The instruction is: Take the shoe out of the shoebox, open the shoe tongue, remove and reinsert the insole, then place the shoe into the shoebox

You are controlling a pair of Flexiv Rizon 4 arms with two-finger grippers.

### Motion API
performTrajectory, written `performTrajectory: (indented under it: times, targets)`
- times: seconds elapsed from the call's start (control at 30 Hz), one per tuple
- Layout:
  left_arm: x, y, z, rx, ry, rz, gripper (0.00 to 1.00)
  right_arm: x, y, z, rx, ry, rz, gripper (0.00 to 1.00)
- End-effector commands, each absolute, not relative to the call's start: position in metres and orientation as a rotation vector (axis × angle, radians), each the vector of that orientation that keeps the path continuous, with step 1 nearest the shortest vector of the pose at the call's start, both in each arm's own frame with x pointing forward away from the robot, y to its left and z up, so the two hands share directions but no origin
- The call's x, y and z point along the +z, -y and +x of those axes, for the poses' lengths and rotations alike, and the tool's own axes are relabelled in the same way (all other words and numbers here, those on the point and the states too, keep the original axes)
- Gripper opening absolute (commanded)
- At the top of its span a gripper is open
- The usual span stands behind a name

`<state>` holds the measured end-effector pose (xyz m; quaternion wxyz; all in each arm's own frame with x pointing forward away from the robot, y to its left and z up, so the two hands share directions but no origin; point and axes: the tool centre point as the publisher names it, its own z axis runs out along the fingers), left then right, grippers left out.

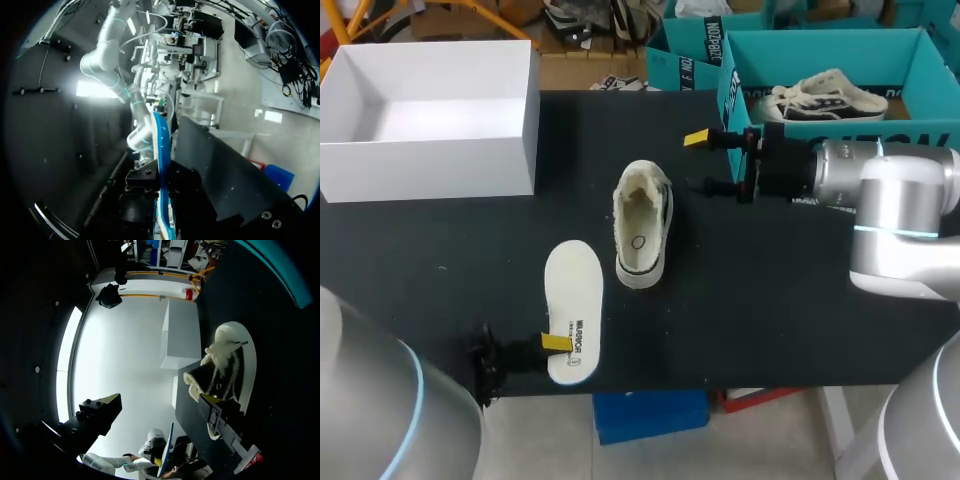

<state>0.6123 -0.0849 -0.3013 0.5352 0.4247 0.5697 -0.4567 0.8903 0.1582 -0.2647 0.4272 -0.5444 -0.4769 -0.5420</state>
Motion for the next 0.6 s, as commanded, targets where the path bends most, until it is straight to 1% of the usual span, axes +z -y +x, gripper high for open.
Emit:
performTrajectory:
  times: [0.03,0.6]
  targets:
    - [-0.313,0.094,0.630,-1.039,-1.272,1.043,0.00,-0.265,-0.160,0.890,-1.356,1.191,-1.364,1.00]
    - [-0.297,0.121,0.722,-1.072,-1.203,1.105,0.00,-0.265,-0.160,0.890,-1.356,1.191,-1.364,1.00]
